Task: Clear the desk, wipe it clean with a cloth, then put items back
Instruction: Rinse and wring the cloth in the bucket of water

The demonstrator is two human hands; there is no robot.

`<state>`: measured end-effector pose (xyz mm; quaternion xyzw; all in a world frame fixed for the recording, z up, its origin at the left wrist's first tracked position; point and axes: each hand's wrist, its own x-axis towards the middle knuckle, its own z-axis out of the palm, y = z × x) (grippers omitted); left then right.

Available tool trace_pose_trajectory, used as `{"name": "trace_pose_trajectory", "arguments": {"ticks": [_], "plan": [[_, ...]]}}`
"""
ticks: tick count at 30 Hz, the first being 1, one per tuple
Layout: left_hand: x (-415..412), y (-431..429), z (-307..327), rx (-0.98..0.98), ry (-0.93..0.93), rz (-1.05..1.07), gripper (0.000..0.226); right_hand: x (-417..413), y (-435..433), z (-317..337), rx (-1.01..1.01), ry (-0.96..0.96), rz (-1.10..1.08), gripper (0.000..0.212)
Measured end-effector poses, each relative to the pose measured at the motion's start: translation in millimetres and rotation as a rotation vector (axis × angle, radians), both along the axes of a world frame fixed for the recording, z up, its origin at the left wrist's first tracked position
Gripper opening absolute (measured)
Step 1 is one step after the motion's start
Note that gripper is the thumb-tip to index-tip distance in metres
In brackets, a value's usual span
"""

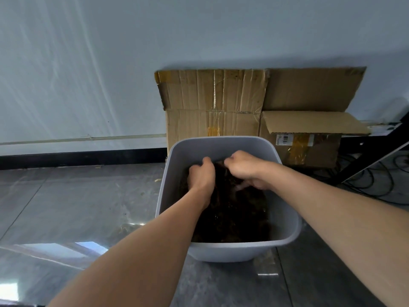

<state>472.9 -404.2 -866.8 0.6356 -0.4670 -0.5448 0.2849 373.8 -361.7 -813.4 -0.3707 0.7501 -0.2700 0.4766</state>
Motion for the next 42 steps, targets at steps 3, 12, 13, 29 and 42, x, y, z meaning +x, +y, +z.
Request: {"name": "trace_pose_trajectory", "arguments": {"ticks": [3,12,13,29,42], "plan": [[2.3,-5.4,-0.1,0.325,0.188,-0.011,0.059,4.7,-2.0,5.1,-0.042,-0.38,-0.277,0.021],[0.1,-7.3,-26.0,0.014,-0.199,-0.178,0.026,0.9,8.5,-36.2,-0.001,0.317,-0.01,0.034],[2.4,-5.9,-26.8,-0.073,-0.31,-0.246,0.024,1.7,8.1,-40.3,0.013,0.43,0.123,0.035],[2.7,-3.7,-12.1,0.445,0.155,-0.172,0.035,41.3,-5.7,-31.1,0.043,0.062,-0.283,0.03],[-2.0,-2.5,-28.1,0.036,-0.176,-0.312,0.022,1.2,-1.6,-67.4,0.193,0.645,0.328,0.035]]}}
